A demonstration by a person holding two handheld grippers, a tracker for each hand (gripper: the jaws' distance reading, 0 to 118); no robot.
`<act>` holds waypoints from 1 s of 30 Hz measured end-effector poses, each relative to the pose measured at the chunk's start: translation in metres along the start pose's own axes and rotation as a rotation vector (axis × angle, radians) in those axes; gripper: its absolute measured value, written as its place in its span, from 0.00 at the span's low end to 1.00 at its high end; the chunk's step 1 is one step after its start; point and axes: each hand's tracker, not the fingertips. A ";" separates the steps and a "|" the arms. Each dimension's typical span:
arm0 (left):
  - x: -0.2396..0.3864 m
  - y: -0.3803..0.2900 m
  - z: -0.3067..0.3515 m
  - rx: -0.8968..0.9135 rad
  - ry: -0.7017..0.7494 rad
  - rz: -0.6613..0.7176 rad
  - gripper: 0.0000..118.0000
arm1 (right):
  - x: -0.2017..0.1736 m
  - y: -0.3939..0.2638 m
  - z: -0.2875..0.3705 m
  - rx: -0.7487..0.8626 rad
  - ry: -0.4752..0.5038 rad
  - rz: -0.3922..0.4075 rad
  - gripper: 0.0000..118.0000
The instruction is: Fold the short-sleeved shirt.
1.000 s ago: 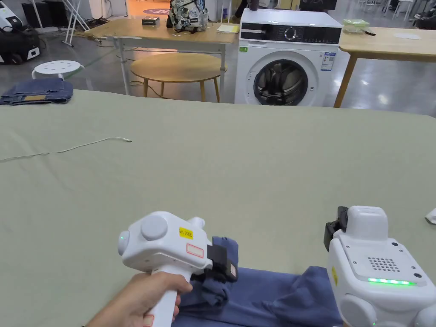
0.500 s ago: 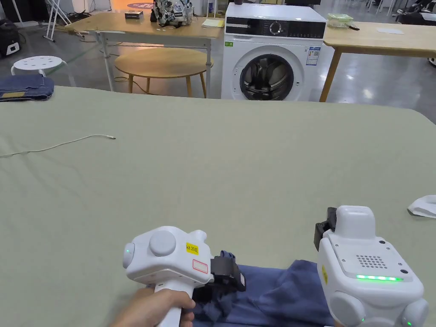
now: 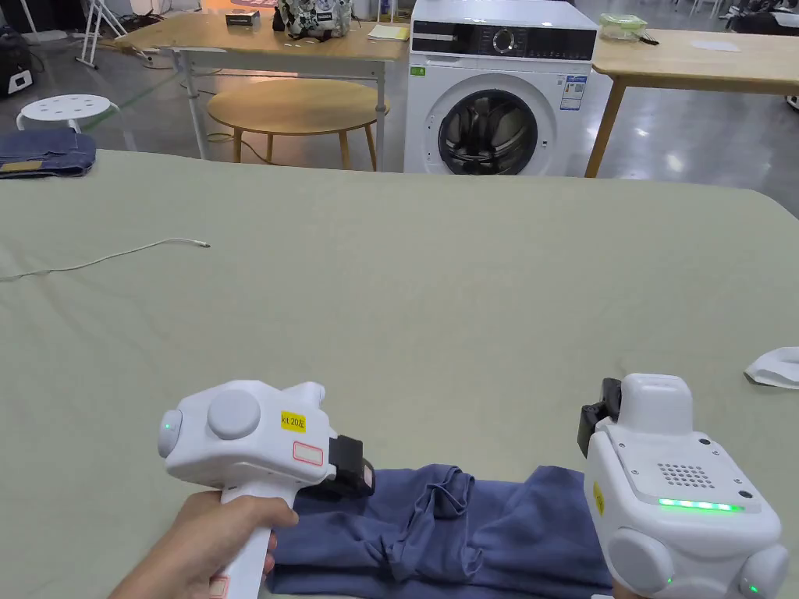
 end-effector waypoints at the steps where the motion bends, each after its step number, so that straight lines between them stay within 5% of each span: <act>1: -0.003 -0.004 -0.007 -0.019 -0.011 0.011 0.04 | 0.000 -0.001 0.000 -0.001 0.001 0.001 0.00; 13: 0.025 -0.041 -0.068 -0.156 -0.335 0.037 0.03 | 0.006 -0.012 -0.008 -0.026 0.001 0.004 0.00; 15: 0.029 -0.045 -0.081 -0.170 -0.241 0.002 0.03 | 0.007 -0.013 -0.010 -0.030 -0.002 0.002 0.00; 23: 0.022 -0.048 -0.084 -0.125 -0.288 0.062 0.01 | 0.013 -0.016 -0.012 -0.032 -0.006 -0.001 0.00; 30: 0.001 -0.022 -0.010 -0.023 -0.352 0.016 0.01 | 0.011 -0.007 -0.009 0.003 -0.003 -0.003 0.00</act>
